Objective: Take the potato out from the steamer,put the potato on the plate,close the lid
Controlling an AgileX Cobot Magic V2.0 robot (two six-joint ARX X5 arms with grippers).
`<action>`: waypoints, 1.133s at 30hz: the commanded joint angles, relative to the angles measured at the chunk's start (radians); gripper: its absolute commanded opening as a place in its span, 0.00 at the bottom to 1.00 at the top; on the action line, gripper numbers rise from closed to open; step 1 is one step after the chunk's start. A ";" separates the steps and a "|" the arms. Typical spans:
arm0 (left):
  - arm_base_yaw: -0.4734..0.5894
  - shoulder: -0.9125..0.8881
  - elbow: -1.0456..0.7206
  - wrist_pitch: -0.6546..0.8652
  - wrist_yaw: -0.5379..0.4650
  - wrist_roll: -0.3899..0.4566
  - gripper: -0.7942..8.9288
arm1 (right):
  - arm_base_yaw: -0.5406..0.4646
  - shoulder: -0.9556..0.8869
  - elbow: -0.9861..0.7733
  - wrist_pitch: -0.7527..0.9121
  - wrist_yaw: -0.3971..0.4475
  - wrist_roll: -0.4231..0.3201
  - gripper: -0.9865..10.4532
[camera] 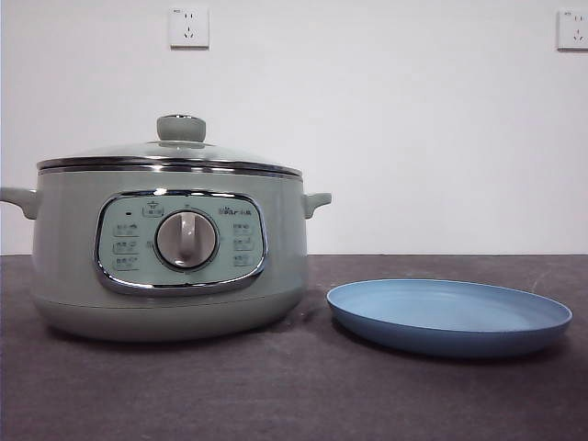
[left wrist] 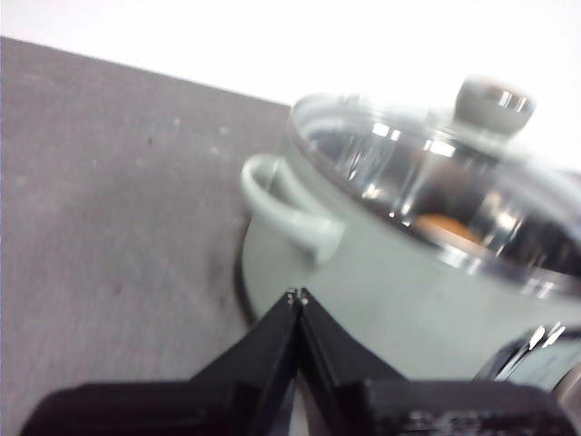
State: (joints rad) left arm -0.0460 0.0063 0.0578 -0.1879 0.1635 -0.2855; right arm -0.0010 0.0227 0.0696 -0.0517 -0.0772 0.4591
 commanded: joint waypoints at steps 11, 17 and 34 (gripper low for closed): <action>0.002 0.301 0.493 0.010 -0.052 0.084 0.08 | 0.001 0.331 0.504 0.021 -0.029 -0.114 0.08; 0.002 0.539 0.763 -0.002 0.061 0.107 0.08 | 0.001 0.566 0.790 0.009 -0.197 -0.229 0.08; -0.001 1.094 1.310 -0.439 0.369 0.238 0.09 | 0.025 1.114 1.318 -0.293 -0.718 -0.365 0.10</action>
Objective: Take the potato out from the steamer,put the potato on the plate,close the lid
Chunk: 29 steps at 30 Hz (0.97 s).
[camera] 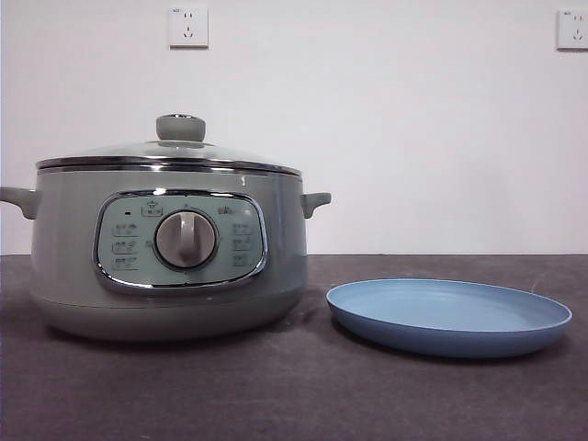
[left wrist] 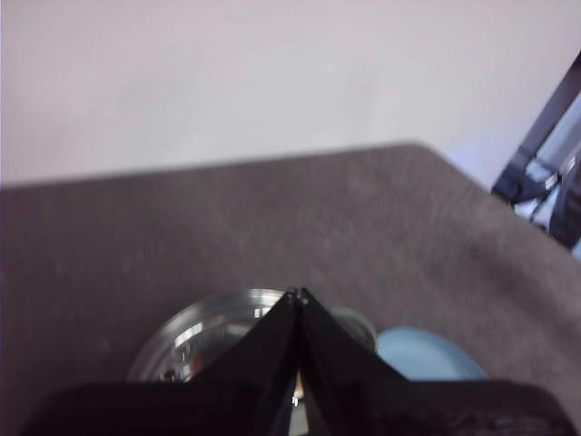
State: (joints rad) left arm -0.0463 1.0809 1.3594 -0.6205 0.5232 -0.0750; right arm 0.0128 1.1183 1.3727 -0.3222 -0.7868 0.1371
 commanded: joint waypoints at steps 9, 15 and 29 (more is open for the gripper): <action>-0.041 0.067 0.009 0.025 0.003 0.024 0.55 | 0.024 0.049 0.017 -0.076 0.036 -0.048 0.64; -0.153 0.119 0.009 0.061 -0.086 0.024 0.55 | 0.032 0.048 0.018 -0.076 0.037 -0.048 0.64; -0.354 0.354 0.009 0.003 -0.409 0.064 0.55 | 0.049 0.048 0.018 -0.107 0.038 -0.048 0.64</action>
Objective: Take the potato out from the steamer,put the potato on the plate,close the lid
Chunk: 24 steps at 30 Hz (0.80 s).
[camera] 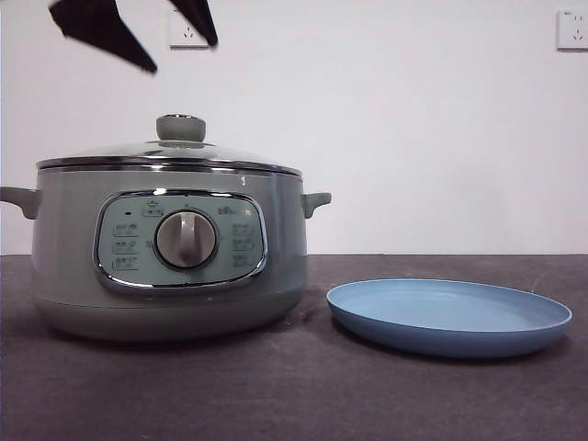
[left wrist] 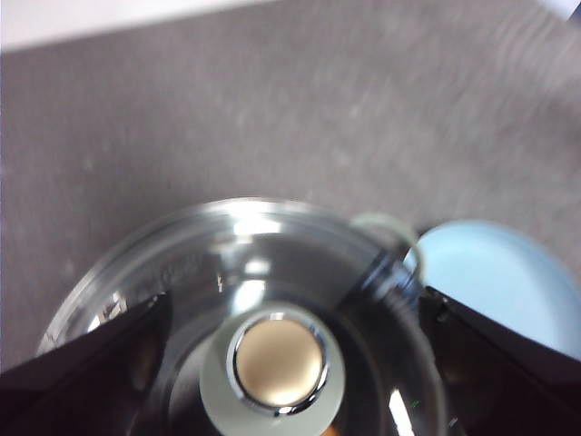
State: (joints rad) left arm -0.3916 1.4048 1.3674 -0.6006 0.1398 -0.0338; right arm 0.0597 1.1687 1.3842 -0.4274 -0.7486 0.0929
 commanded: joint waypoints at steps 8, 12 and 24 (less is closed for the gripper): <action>-0.015 0.120 0.001 -0.081 -0.061 0.035 0.55 | 0.002 -0.002 0.006 -0.008 0.000 -0.004 0.64; -0.015 0.140 0.001 -0.079 -0.061 0.041 0.55 | 0.002 -0.002 0.006 -0.009 0.000 -0.004 0.64; -0.015 0.145 0.001 -0.072 -0.060 0.069 0.07 | 0.002 -0.002 0.006 -0.054 0.048 -0.004 0.63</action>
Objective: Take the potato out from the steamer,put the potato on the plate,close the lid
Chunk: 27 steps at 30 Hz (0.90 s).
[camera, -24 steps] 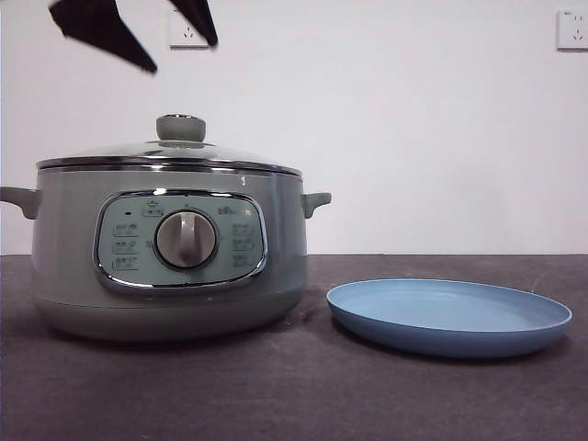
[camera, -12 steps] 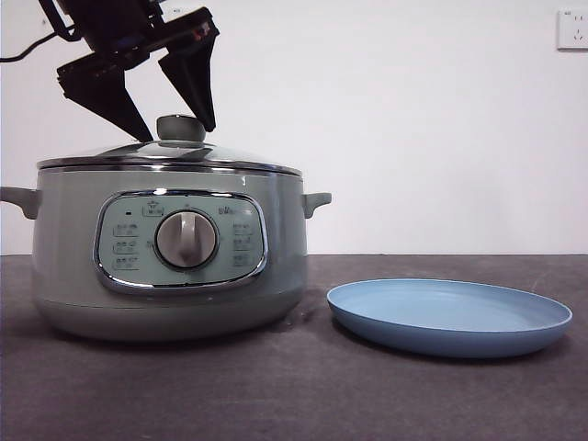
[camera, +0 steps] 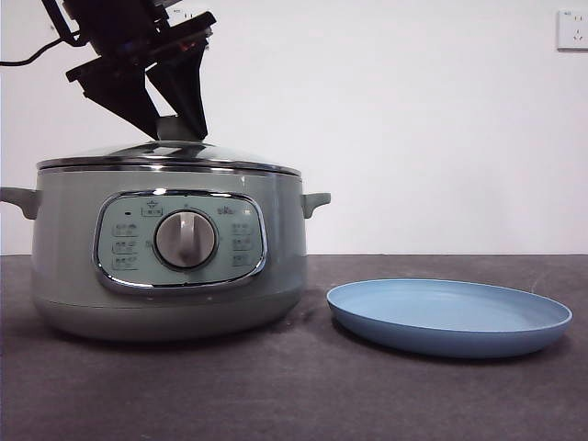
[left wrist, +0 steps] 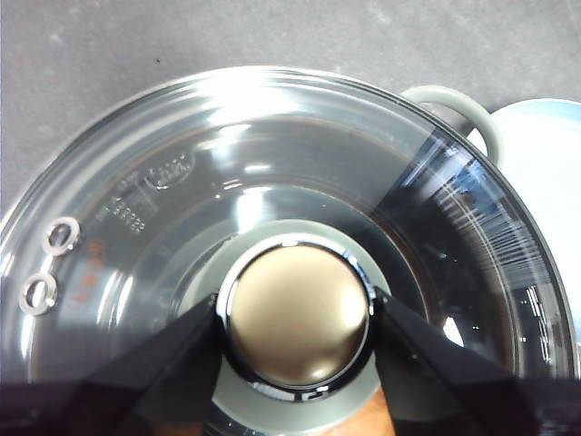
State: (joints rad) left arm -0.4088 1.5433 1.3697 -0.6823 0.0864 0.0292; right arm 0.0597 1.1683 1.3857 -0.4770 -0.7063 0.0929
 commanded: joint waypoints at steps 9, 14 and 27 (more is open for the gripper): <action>0.003 0.002 0.163 -0.051 -0.008 0.029 0.07 | 0.002 -0.002 0.005 -0.003 -0.002 0.029 0.63; 0.011 0.002 0.382 -0.147 -0.038 0.082 0.07 | 0.019 -0.001 0.005 -0.003 -0.002 0.063 0.63; 0.019 0.000 0.959 -0.518 -0.544 0.185 0.07 | 0.285 0.209 0.404 -0.327 0.170 0.019 0.63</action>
State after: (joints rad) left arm -0.3927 1.5612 2.2948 -1.2072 -0.4149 0.1932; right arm 0.3229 1.3453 1.7485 -0.7784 -0.5564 0.1429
